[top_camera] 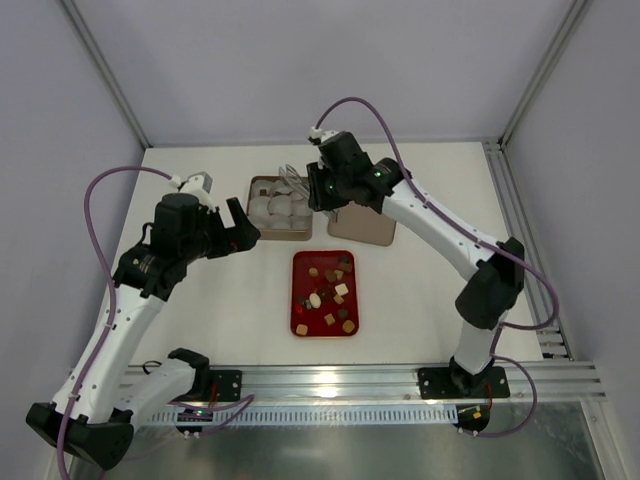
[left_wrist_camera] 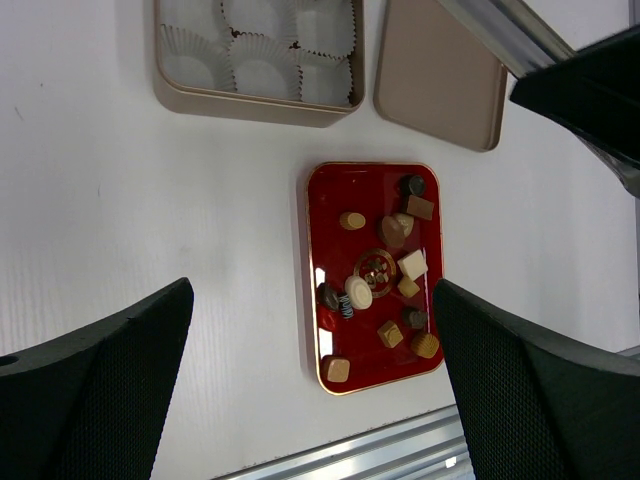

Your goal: Pack the chocolate

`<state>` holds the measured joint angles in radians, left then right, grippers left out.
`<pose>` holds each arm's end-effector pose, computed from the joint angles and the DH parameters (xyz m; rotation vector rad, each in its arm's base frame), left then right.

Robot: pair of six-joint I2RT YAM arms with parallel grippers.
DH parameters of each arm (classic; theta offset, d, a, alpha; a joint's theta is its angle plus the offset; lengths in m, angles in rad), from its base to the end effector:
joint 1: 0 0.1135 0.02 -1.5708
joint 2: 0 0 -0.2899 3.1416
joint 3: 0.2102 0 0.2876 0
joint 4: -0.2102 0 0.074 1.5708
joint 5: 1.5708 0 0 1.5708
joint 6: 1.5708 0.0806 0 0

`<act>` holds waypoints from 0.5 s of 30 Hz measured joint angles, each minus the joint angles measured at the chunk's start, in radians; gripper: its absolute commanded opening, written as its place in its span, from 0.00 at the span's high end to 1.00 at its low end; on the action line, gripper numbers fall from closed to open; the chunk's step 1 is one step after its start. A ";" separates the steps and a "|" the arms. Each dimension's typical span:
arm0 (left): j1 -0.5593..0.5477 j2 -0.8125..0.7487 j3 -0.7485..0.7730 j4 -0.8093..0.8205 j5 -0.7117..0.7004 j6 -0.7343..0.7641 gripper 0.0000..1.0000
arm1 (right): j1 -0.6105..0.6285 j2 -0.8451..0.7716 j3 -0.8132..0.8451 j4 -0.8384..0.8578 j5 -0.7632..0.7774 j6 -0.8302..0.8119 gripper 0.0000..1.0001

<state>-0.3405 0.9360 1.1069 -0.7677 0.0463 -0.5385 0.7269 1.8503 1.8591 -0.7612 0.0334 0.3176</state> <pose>0.2277 -0.0846 0.3671 -0.1923 2.2117 -0.5467 0.3706 0.3260 0.3490 -0.4655 2.3273 0.4791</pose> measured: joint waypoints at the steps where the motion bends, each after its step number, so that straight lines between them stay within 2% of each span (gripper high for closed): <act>1: 0.000 0.001 0.000 0.000 0.000 0.000 0.00 | 0.008 -0.055 -0.052 0.014 0.003 0.000 0.64; 8: 0.000 0.021 0.000 0.010 0.002 -0.003 0.00 | 0.076 -0.400 -0.398 0.003 0.010 0.018 0.63; 15: 0.000 0.038 0.000 0.021 0.010 -0.005 0.00 | 0.174 -0.512 -0.589 -0.062 0.015 0.034 0.60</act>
<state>-0.3405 0.9737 1.1069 -0.7467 0.0559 -0.5434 0.9009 1.3384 1.2705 -0.8230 0.0483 0.3511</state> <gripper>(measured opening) 0.996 0.399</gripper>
